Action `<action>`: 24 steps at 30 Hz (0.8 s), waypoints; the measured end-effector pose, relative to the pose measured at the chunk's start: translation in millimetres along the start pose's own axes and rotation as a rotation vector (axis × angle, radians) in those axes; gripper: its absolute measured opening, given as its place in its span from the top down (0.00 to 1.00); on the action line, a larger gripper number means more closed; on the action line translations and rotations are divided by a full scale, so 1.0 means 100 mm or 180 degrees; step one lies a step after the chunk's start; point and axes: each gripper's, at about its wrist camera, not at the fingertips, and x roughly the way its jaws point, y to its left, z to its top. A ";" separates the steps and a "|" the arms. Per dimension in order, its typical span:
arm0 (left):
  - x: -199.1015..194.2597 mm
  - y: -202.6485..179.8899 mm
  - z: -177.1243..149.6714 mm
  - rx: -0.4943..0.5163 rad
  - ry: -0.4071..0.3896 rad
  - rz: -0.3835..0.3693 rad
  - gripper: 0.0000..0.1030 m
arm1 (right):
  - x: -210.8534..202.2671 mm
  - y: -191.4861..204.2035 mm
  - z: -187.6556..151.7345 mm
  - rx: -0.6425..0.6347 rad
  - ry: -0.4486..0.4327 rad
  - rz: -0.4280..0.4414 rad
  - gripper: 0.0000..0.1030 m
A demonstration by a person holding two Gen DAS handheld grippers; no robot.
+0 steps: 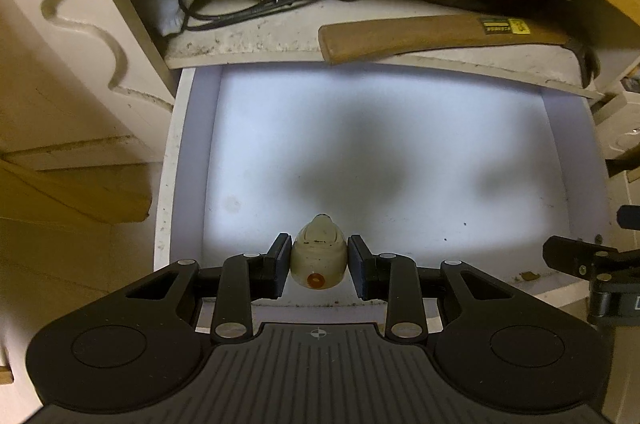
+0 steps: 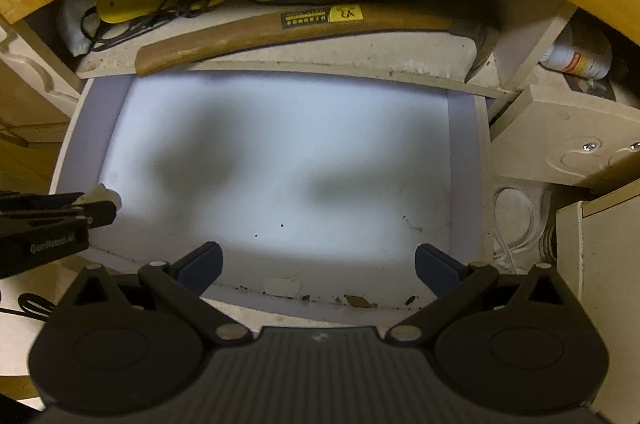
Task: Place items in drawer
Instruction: 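Lower the white figurine in the left gripper into the drawer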
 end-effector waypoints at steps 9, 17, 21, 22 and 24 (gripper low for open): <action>0.25 0.03 0.06 -0.0068 0.0208 -0.0012 0.71 | 0.26 -0.02 0.07 0.0025 0.0153 -0.0019 0.00; 0.46 0.05 0.08 -0.0064 0.0344 0.0023 0.71 | 0.51 -0.01 0.12 0.0050 0.0301 -0.0036 0.00; 0.55 0.05 0.10 -0.0043 0.0399 0.0041 0.71 | 0.62 -0.02 0.12 0.0085 0.0378 -0.0017 0.00; 0.57 0.05 0.10 -0.0039 0.0412 0.0039 0.71 | 0.64 -0.01 0.13 0.0075 0.0389 -0.0017 0.00; 0.60 0.05 0.11 -0.0050 0.0438 0.0017 0.71 | 0.67 0.00 0.13 0.0069 0.0403 -0.0014 0.00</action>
